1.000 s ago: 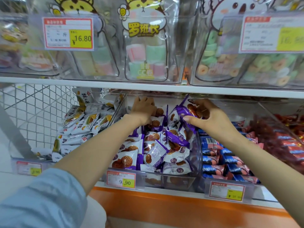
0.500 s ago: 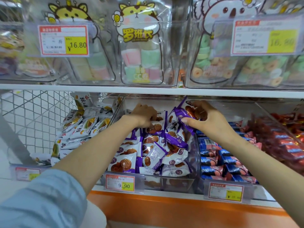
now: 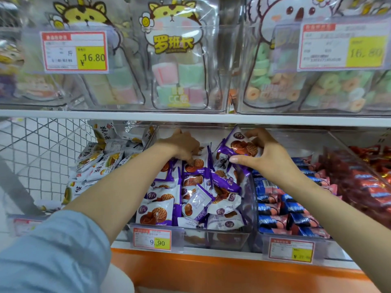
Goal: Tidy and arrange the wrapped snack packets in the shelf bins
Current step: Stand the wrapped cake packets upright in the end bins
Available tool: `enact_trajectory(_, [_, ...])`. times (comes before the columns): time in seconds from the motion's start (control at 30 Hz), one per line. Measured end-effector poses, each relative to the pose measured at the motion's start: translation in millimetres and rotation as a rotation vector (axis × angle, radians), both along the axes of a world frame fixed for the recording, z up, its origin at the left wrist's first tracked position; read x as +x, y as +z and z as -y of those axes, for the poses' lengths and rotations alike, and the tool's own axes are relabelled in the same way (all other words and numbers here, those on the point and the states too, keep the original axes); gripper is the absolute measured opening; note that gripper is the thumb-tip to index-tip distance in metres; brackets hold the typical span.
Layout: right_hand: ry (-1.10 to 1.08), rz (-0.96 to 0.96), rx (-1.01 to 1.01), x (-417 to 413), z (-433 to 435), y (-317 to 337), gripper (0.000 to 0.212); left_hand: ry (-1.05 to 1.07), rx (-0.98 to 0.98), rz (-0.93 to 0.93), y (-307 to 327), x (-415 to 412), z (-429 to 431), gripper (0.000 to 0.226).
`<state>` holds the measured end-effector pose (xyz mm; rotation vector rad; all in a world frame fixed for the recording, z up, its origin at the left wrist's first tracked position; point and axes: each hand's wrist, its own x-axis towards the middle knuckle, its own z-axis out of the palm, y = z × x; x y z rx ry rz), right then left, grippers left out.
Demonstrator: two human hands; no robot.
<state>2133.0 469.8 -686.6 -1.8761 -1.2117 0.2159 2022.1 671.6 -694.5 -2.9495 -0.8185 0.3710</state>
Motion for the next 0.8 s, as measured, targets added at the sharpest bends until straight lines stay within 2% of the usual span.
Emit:
enact_trajectory(0.17, [0.074, -0.087, 0.005, 0, -4, -3, 0.056, -0.072, 0.147, -0.075, -8, 10, -3, 0.049])
enact_trajectory(0.3, [0.079, -0.168, -0.013, 2, -6, -4, 0.049, -0.127, 0.198, -0.021, -14, 11, 3, 0.045])
enact_trajectory(0.53, [0.045, -0.055, 0.004, 2, -28, 7, 0.050, -0.114, 0.193, 0.134, -17, -12, -1, 0.050])
enact_trajectory(0.67, [0.205, 0.079, -0.240, -12, -64, 15, 0.056, -0.088, 0.208, 0.163, -17, -21, -5, 0.046])
enact_trajectory(0.8, [0.349, 0.209, -0.519, -20, -87, 4, 0.051, -0.051, 0.102, 0.205, -18, -27, -12, 0.037])
